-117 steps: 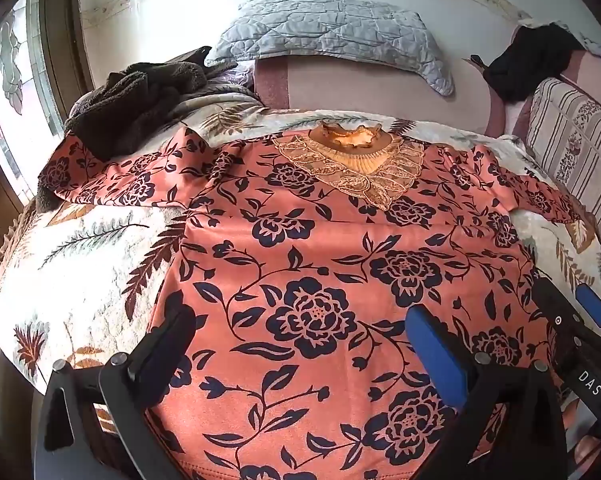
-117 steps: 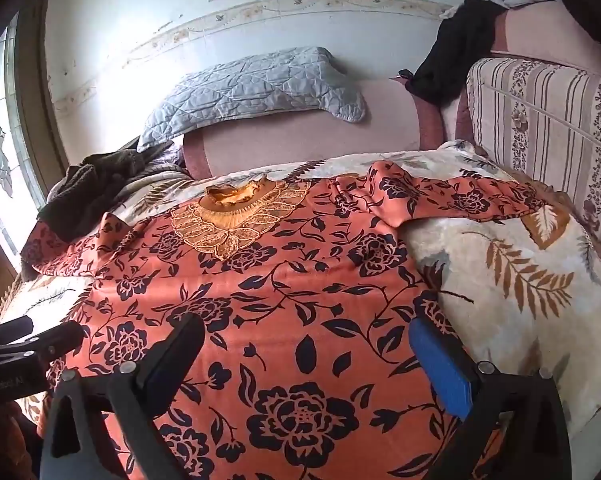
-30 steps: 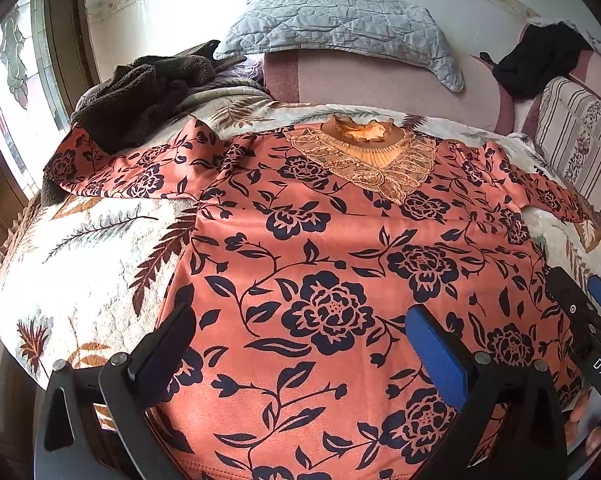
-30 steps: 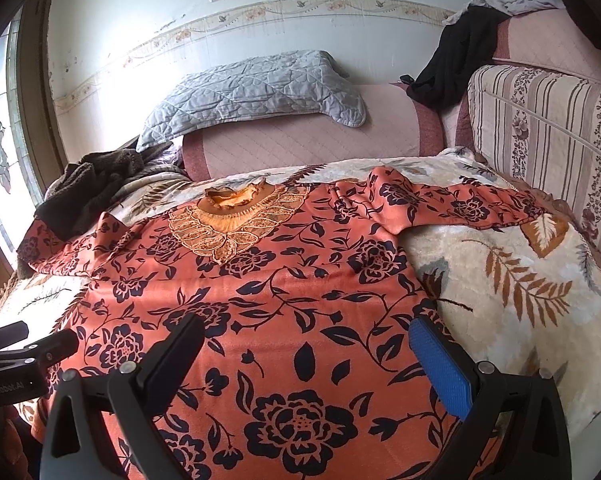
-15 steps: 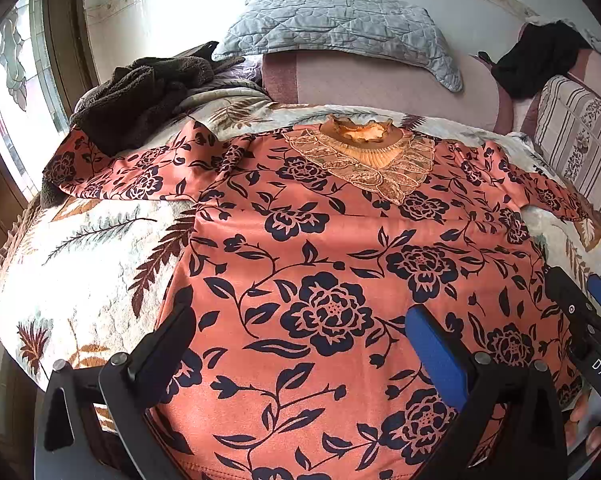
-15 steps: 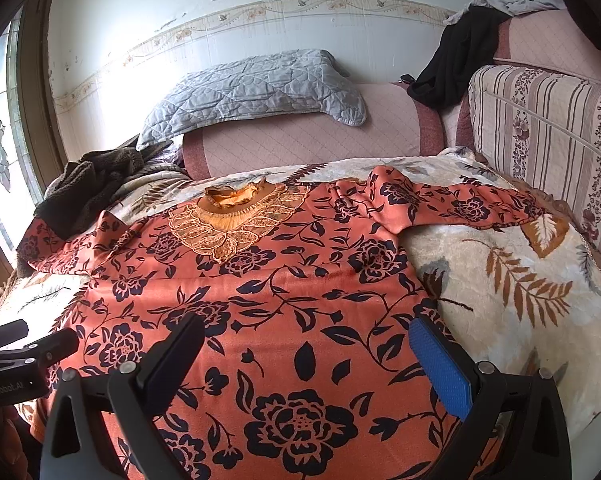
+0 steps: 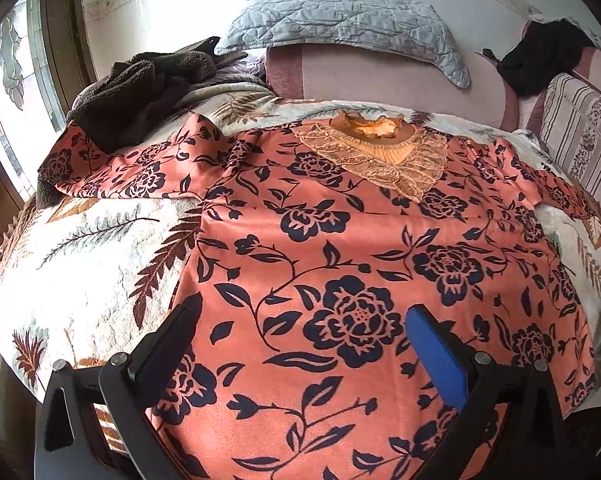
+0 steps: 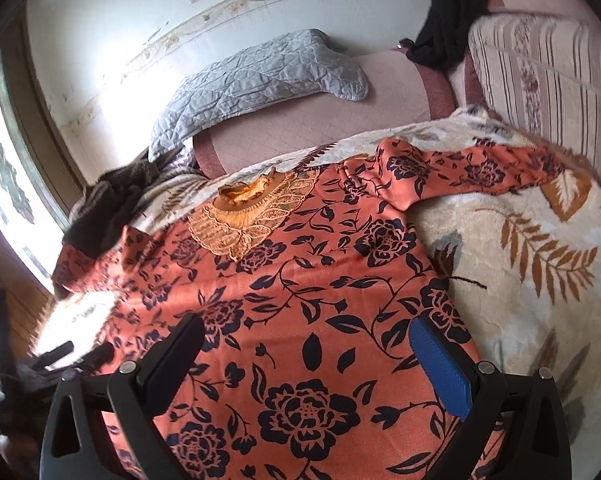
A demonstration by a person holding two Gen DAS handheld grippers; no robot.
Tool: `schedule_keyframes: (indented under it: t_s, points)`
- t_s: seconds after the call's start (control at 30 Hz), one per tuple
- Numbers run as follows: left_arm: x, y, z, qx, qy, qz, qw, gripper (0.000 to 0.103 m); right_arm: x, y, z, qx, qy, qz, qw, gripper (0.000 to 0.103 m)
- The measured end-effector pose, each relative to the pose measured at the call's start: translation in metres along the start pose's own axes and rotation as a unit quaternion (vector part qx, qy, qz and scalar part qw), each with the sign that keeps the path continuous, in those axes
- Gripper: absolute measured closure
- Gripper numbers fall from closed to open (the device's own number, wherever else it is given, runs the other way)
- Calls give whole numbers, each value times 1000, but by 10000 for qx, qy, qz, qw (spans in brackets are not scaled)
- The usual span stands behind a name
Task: Fold small clothes
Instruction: 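Grasp the sleeve cuff with the right tool and lift it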
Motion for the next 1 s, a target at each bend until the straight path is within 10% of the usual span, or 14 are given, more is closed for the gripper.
schedule_keyframes:
  t_s: [0.17, 0.4, 0.57, 0.7, 0.87, 1.0]
  points:
    - [12, -3, 38, 4, -211, 28, 9998, 0, 65, 129, -1, 539, 188, 1722, 9834, 0]
    - [25, -2, 70, -45, -171, 152, 9997, 0, 140, 322, 49, 808, 407, 4001, 9120, 8]
    - [20, -7, 87, -203, -265, 46, 9994, 0, 172, 384, 84, 676, 600, 4525, 8872, 12]
    - [21, -6, 89, -226, -190, 21, 9996, 0, 197, 403, 95, 162, 646, 4495, 8908, 25]
    - [20, -6, 89, -246, -147, 6, 9996, 0, 202, 419, 116, -793, 65, 4557, 8866, 91]
    - [20, -6, 89, -230, -143, -15, 9996, 0, 257, 361, 104, -1650, -20, 3194, 9331, 97]
Point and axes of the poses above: each gripper's, at about its wrist camera, not at the fingertips, and z roughly the way its jaws point, y to its right, x to its top, the point moved 5 cm from there along z, roughly the way its jaws point, and after that the axes turned 10 degrees about -y, right-handed, at the moved point
